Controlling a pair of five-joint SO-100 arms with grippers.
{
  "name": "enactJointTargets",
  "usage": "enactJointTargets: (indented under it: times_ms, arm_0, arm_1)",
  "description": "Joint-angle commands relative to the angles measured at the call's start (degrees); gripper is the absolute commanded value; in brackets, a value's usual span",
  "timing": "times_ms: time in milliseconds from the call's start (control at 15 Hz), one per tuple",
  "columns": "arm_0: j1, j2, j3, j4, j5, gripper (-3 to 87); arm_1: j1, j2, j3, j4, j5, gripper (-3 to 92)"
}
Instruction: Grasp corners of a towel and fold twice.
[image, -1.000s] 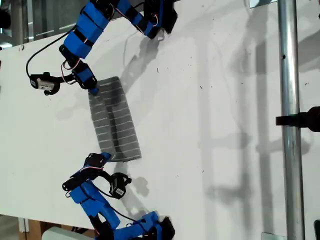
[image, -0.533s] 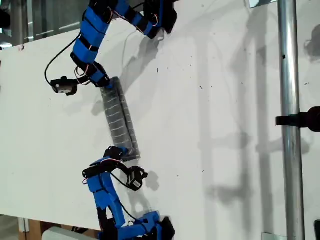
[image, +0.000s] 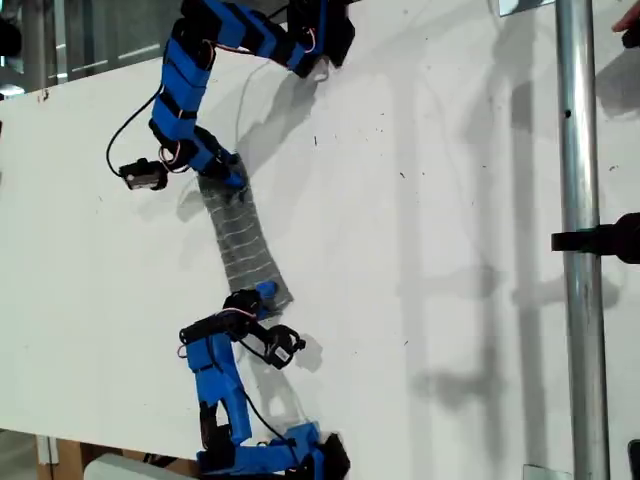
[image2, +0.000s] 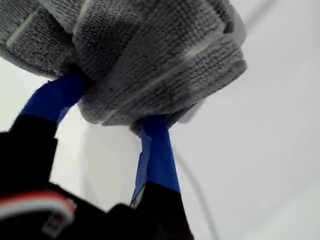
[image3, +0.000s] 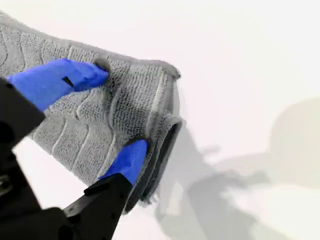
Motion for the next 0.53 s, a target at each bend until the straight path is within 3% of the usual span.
enactJointTargets:
  times_ms: [0,67,200,267,333,467]
  arm_0:
    - [-1.0,14.5,1.1,5.7,-1.4,28.3]
    - [-1.6,21.4,3.3,7.6,-2.2,27.7]
    - [-3.3,36.5,12.2,8.0,-2.7,35.9]
    - [-3.3,44.1,17.8,6.9,-2.8,37.5]
    - [-1.7,52.1,25.6,2.1,-1.5,37.7]
    - [3.2,67.4,41.3,-5.0,-3.1,24.9]
  arm_1:
    - [1.9,13.6,0.2,4.3,0.6,16.0]
    - [3.1,18.6,1.1,6.5,0.6,15.6]
    - [7.0,27.8,6.8,7.6,1.8,14.5]
    - [9.8,32.5,12.1,5.6,3.1,14.0]
    - [13.2,35.7,17.2,2.9,4.7,13.8]
    - [16.5,36.4,23.4,-2.5,6.4,20.5]
